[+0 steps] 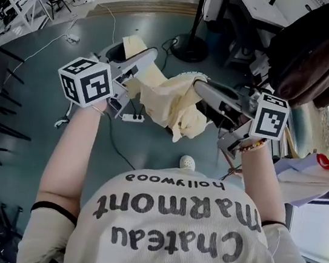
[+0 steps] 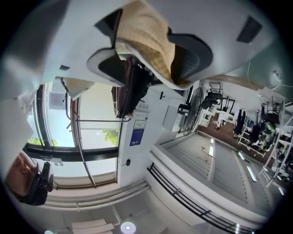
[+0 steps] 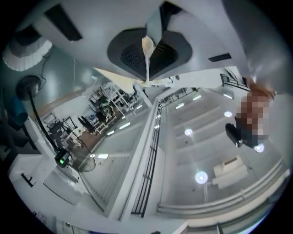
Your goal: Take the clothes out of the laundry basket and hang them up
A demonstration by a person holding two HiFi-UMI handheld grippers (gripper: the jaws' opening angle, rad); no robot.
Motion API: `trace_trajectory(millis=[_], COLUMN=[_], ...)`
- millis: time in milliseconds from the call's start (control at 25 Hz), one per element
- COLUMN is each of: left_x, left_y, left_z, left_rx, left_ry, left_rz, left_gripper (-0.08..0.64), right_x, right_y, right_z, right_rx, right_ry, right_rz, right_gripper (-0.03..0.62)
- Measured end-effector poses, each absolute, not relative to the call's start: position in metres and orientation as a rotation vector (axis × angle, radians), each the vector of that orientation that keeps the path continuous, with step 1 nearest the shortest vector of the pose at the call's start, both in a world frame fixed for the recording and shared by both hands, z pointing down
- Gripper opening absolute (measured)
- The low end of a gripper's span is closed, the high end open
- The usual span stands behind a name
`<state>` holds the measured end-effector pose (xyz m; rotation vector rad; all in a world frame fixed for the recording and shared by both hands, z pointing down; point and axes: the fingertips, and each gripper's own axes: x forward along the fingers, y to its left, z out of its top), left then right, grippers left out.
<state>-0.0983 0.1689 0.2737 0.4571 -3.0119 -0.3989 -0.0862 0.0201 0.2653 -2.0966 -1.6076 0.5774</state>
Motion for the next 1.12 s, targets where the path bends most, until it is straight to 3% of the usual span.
trace_trajectory(millis=[160,360,640,760,1120], left_x=[-0.077,-0.067,-0.059,-0.055,-0.073], left_y=[0.181,0.164,0.123,0.086,-0.094], left_z=[0.298,0.272,0.269,0.292,0.370], left_rx=[0.524,0.790,0.952,0.975,1.174], left_ry=[-2.999,-3.163,-3.098,-3.025,-2.747], left_rz=[-0.556,-0.685,-0.520,-0.413,-0.489], left_gripper=[0.325,0.337,0.337,0.337,0.328], right_x=[-0.099,-0.102,-0.152,-0.148,-0.127], right_y=[0.003,-0.013,-0.080,-0.084,-0.090], right_z=[0.180,0.127,0.103,0.094,0.065], right_rx=[-2.201,-2.261,-2.132,-2.090,-2.051], right_ry=[-1.729,-1.811,-2.040,-2.104,-2.190], right_rz=[0.721,0.748,0.913,0.894,0.740], right_gripper=[0.032,0.032,0.032,0.032,0.032])
